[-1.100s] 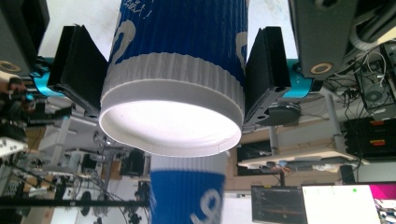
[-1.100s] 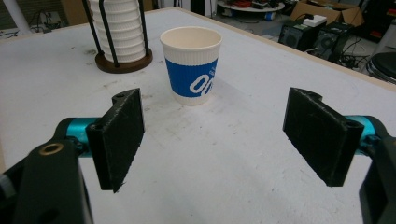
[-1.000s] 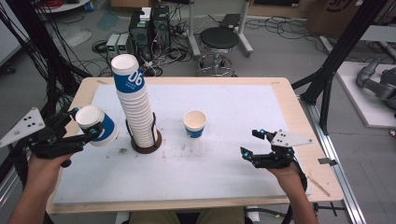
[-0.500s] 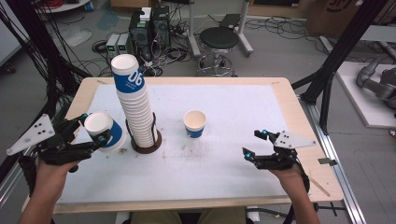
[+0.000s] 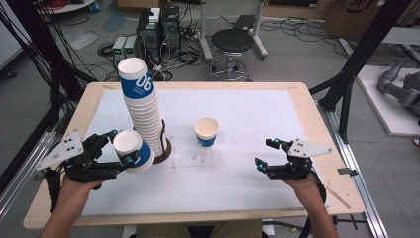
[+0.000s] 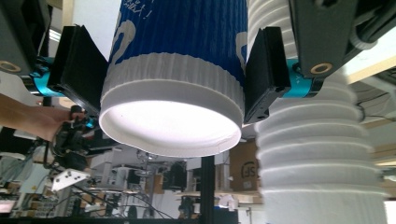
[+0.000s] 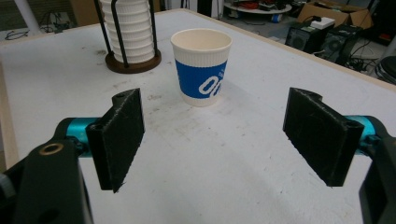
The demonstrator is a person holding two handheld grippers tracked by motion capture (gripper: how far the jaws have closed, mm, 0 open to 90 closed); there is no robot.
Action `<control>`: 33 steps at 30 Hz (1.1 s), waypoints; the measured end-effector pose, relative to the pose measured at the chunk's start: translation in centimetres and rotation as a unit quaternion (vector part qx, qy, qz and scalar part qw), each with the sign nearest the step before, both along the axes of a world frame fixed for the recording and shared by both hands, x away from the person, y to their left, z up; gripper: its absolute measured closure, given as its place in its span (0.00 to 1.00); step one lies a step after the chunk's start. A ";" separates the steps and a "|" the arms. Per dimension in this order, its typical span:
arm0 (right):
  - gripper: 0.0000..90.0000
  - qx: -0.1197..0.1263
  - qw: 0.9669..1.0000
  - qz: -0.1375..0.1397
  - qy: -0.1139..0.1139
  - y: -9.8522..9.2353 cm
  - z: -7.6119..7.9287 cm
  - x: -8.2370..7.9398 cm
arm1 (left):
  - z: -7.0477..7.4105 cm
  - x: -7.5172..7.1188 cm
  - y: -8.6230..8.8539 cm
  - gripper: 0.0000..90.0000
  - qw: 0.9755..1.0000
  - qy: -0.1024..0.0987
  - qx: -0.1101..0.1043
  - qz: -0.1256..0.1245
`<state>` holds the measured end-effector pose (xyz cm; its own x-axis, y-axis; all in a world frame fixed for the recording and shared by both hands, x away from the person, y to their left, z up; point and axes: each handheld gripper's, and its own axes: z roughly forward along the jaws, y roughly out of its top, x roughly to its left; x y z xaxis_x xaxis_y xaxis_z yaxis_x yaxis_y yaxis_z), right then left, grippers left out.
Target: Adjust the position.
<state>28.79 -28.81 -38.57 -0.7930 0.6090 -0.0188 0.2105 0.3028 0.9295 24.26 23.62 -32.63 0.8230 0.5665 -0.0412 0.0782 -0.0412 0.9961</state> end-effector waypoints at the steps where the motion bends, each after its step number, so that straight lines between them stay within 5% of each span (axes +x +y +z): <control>1: 0.23 0.002 1.000 0.004 0.004 0.1 0.0 -0.1 | -0.1 0.0 -0.2 0.32 1.000 0.002 0.000 -0.003; 17: 0.21 0.011 0.999 0.044 0.008 1.3 0.0 -0.5 | -1.3 1.9 -5.8 0.32 0.998 0.018 0.003 -0.059; 33: 0.21 0.023 0.995 0.091 0.020 2.6 0.1 -0.7 | -1.8 4.6 -11.4 0.32 0.993 0.024 0.005 -0.117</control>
